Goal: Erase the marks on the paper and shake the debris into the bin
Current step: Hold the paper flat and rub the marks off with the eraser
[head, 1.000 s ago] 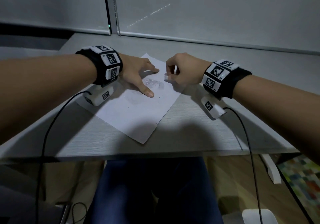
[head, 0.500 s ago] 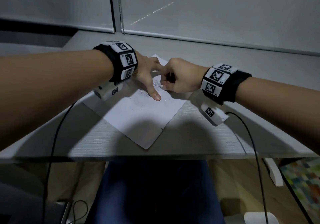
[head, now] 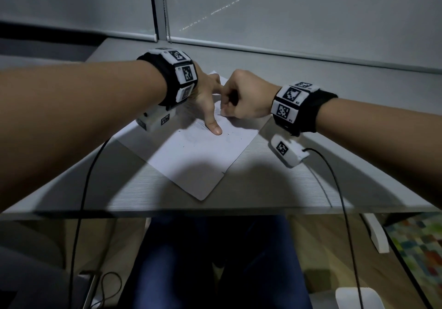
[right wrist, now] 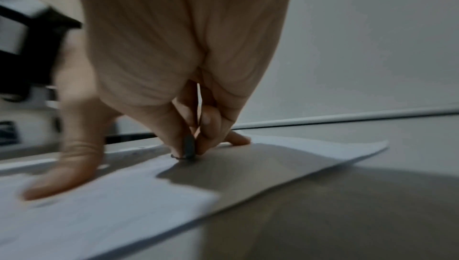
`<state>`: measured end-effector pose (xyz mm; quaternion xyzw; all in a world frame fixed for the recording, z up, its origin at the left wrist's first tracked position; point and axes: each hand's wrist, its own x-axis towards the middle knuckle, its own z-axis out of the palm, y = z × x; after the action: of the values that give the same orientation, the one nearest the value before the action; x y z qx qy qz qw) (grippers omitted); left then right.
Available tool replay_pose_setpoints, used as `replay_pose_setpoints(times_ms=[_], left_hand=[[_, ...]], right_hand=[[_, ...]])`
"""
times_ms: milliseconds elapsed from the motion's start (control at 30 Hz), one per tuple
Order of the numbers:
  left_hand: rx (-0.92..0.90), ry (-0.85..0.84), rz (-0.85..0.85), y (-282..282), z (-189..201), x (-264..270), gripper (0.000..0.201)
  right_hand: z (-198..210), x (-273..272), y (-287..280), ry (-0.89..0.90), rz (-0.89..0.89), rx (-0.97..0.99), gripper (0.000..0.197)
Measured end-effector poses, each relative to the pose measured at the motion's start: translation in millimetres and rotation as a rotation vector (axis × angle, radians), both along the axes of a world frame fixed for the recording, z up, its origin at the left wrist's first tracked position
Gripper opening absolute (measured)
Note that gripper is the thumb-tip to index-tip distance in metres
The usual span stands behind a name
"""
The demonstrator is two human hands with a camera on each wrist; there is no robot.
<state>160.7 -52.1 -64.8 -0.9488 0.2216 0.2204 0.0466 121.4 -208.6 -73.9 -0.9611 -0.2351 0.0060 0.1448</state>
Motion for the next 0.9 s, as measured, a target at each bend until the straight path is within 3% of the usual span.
replay_pose_setpoints(times_ms=[167,367,600,767,900], left_hand=[[0.017,0.007,0.013,1.0,1.9,0.3,0.133],[0.001,0.009,-0.013,-2.9,1.1,-1.2,0.107],[0.051,0.008,0.017,-6.9,5.5,-3.4,0.132],[0.068,0.019,0.012,-9.7,6.9,-6.8,0.129],[0.057,-0.002,0.015,-9.9,8.3,-5.8,0.126]], right_hand=[[-2.3,10.1,-4.1,-0.037,-0.091,-0.003,0.009],[-1.2,-10.8,-2.0,0.027,0.059,-0.006,0.008],[-1.6,5.5,-13.9,-0.050,-0.057,-0.023,0.010],[-1.7,-10.7,-8.5,0.013,0.073,-0.048,0.009],[0.1,1.9,-16.1,-0.013,0.010,-0.044,0.010]])
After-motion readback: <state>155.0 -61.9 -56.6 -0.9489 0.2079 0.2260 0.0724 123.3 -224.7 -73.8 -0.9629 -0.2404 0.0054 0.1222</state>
